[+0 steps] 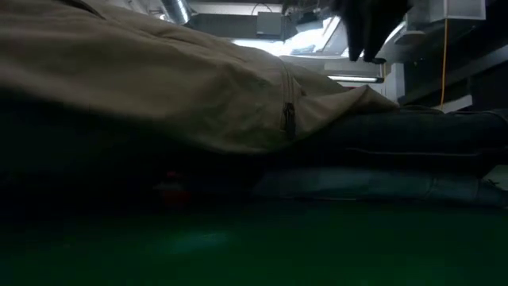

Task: Fold Laundry from Bin
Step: Fold the gray shorts

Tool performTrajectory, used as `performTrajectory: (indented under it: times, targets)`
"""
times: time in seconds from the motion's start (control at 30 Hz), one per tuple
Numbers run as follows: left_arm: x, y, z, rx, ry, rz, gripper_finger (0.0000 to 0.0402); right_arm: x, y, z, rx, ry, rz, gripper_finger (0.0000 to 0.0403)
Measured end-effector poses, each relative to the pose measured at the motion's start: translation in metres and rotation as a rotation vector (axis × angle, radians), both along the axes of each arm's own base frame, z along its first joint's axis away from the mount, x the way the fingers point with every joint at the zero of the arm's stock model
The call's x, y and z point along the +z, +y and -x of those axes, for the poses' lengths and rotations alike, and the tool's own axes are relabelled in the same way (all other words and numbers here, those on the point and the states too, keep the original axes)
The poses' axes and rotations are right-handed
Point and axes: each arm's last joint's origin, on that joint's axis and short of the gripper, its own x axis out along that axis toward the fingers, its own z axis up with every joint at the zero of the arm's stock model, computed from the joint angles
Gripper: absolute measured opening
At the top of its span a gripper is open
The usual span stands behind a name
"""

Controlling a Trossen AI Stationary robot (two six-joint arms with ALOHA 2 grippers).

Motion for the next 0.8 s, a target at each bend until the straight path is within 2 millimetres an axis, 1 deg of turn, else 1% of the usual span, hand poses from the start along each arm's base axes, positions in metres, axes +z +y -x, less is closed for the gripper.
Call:
performTrajectory:
  times: [0.1, 0.17, 0.27, 0.43, 0.5, 0.6, 0.8]
  targets:
    - [0.000, 0.000, 0.000, 0.002, -0.001, 0.000, 0.0003, 0.005, 0.010, 0.016, -0.038, -0.040, -0.010, 0.0202]
    - [0.000, 0.000, 0.000, 0.005, -0.003, 0.000, 0.0003, 0.003, 0.018, 0.025, -0.061, -0.056, -0.018, 0.0202]
    - [0.000, 0.000, 0.000, 0.005, -0.004, 0.000, 0.0003, -0.010, 0.029, 0.033, -0.063, -0.058, -0.055, 0.0202]
    - [0.000, 0.000, 0.000, 0.006, -0.004, 0.000, 0.0003, -0.037, 0.041, 0.044, -0.032, -0.046, -0.189, 0.0202]
    - [0.000, 0.000, 0.000, 0.006, -0.004, 0.000, 0.0003, -0.046, 0.042, 0.045, -0.029, -0.071, -0.226, 0.0202]
    - [0.000, 0.000, 0.000, 0.007, -0.005, -0.001, 0.0003, -0.053, 0.039, 0.048, -0.034, -0.093, -0.241, 0.0202]
    - [0.000, 0.000, 0.000, 0.004, -0.007, -0.002, 0.0003, -0.065, 0.022, 0.045, -0.097, -0.077, -0.227, 0.0202]
